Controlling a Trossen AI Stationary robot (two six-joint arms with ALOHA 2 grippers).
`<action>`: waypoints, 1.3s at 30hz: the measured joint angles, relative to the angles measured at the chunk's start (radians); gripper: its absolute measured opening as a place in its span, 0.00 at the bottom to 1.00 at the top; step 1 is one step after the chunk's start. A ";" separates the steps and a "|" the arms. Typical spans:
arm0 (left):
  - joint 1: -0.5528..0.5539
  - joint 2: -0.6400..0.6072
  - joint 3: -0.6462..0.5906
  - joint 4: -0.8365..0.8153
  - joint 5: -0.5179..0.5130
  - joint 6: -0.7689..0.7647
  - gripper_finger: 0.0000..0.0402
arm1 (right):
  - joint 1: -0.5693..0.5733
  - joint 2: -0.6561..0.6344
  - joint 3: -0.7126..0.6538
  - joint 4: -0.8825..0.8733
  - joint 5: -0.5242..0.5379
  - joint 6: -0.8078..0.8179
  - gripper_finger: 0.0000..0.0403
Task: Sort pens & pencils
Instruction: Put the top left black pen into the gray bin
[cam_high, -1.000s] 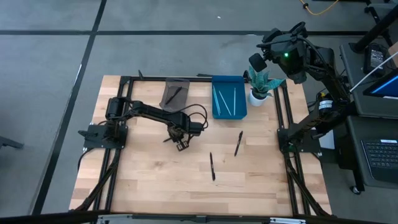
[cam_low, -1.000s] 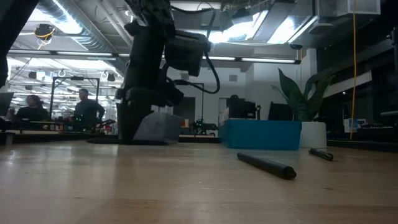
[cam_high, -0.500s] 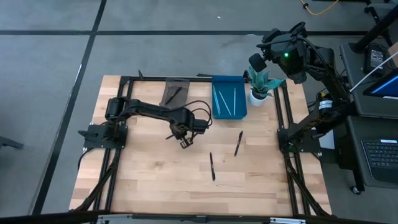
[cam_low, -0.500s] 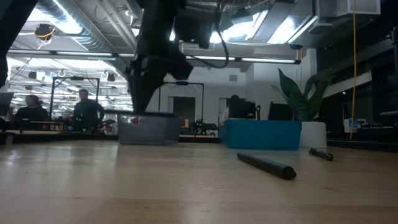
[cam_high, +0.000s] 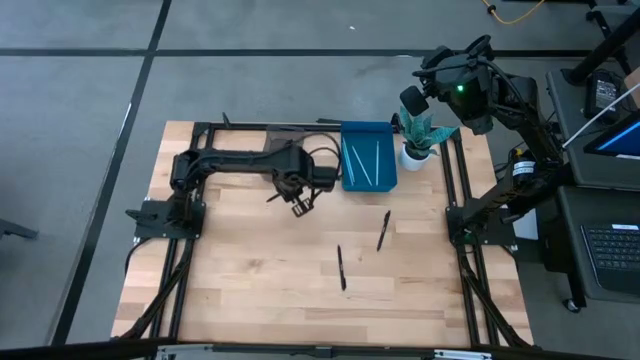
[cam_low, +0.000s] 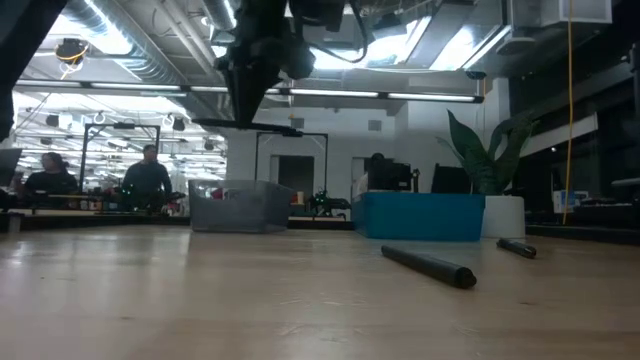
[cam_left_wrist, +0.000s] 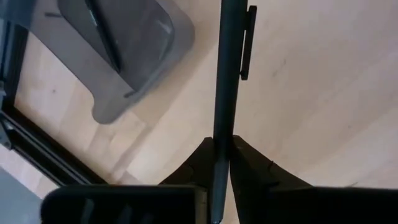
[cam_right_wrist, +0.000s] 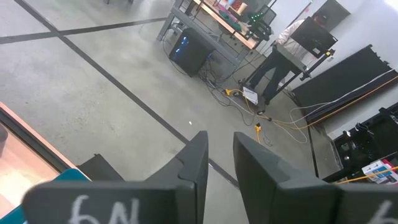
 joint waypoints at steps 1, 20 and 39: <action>0.011 0.000 0.008 0.001 0.000 0.012 0.08 | 0.000 0.000 0.000 0.000 0.000 0.000 0.19; 0.369 0.000 0.015 0.011 -0.031 0.194 0.11 | 0.000 0.000 0.000 0.000 0.001 0.000 0.19; 0.456 0.100 0.014 0.156 0.010 0.313 0.13 | 0.000 0.000 0.000 0.000 0.002 0.000 0.19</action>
